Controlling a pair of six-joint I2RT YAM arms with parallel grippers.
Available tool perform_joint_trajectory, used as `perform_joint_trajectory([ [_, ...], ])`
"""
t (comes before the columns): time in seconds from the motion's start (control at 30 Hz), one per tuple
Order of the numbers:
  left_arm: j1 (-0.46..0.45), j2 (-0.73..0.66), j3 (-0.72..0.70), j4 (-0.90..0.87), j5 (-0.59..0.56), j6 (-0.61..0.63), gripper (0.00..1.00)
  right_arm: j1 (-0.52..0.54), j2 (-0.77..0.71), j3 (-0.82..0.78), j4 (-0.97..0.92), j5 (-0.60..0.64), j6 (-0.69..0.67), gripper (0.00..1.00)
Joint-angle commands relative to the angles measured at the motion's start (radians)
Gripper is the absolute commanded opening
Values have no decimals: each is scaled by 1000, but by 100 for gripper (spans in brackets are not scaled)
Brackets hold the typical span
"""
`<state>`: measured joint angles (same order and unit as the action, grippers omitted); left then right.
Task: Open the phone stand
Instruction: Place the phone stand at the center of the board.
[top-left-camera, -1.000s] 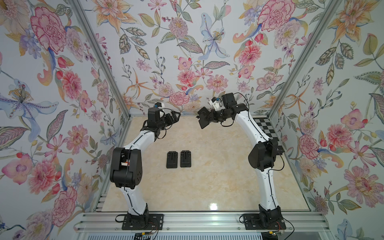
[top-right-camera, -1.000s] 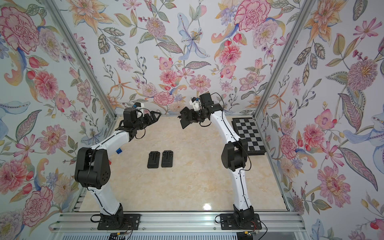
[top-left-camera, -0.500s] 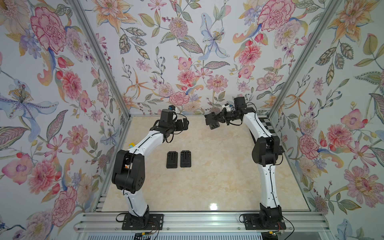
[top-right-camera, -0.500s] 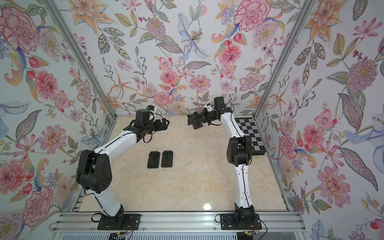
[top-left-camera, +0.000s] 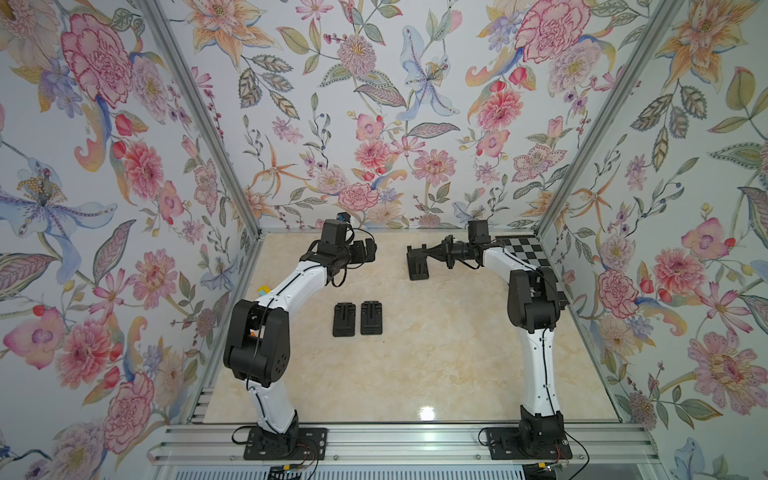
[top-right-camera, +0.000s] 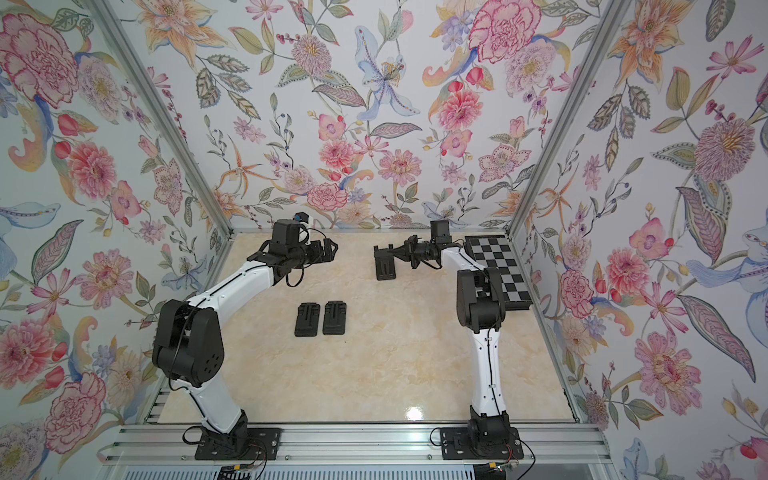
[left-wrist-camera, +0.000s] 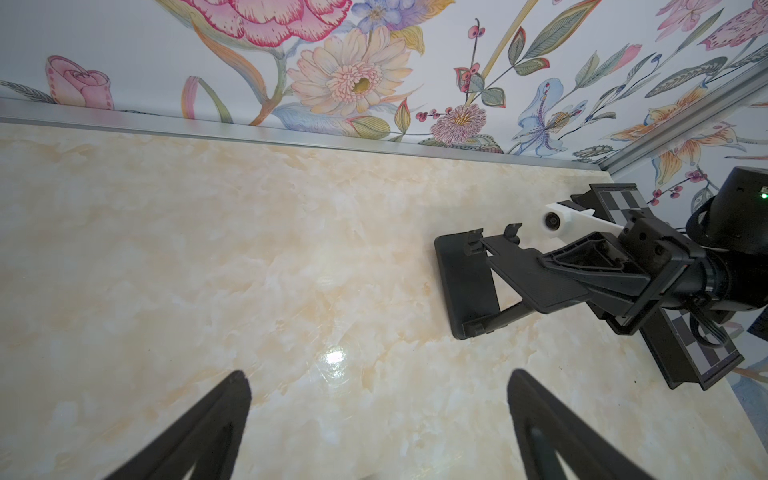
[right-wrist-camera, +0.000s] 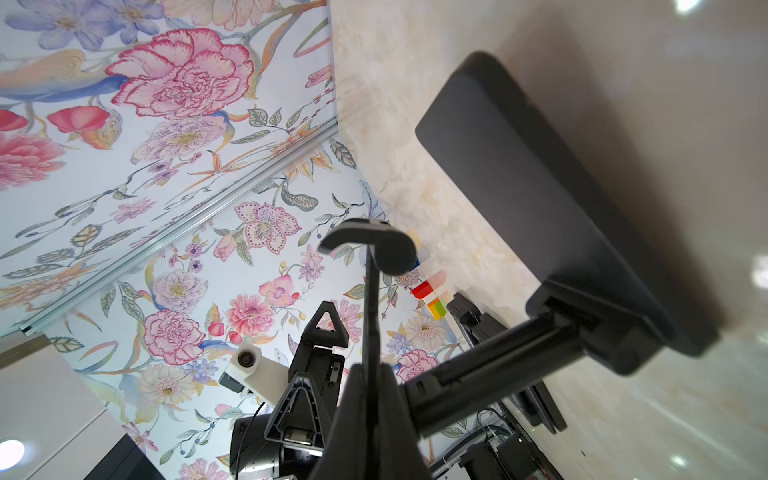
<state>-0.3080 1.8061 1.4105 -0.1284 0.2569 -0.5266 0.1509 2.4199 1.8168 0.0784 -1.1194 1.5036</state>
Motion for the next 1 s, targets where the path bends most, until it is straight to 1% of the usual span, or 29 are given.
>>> perform_joint_trajectory([
  [0.0, -9, -16, -8, -26, -5, 32, 98, 1, -14, -54, 323, 20, 216, 0],
  [0.07, -9, -21, -14, -27, -4, 36, 98, -1, -12, -55, 330, 27, 217, 0],
  [0.1, -9, -21, -16, -29, -4, 37, 98, -2, -12, -57, 332, 33, 215, 3],
  [0.27, -8, -22, -21, -36, 3, 44, 98, -8, -18, -48, 338, 59, 198, 35],
  [0.33, -8, -22, -21, -37, 4, 46, 98, -11, -20, -42, 341, 73, 193, 40],
  [0.43, -9, -22, -22, -39, 4, 47, 98, -17, -22, -25, 337, 81, 183, 51],
  [0.57, -8, -24, -25, -40, 2, 51, 98, -27, -42, -17, 278, 93, 141, 62],
  [0.63, -9, -27, -28, -42, 0, 53, 98, -32, -60, -17, 193, 101, 78, 65],
  [0.67, -9, -29, -30, -40, -1, 54, 98, -38, -69, -10, 120, 109, 21, 66],
  [0.7, -9, -33, -34, -44, -3, 55, 99, -42, -81, 6, -8, 124, -56, 69],
  [0.8, -8, -47, -46, -47, -8, 62, 98, -52, -94, 89, -324, 179, -288, 72],
  [0.9, -9, -65, -65, -57, -14, 68, 99, -53, -104, 138, -504, 231, -429, 77],
  [0.97, -8, -82, -81, -63, -17, 69, 98, -48, -119, 147, -583, 266, -499, 81],
])
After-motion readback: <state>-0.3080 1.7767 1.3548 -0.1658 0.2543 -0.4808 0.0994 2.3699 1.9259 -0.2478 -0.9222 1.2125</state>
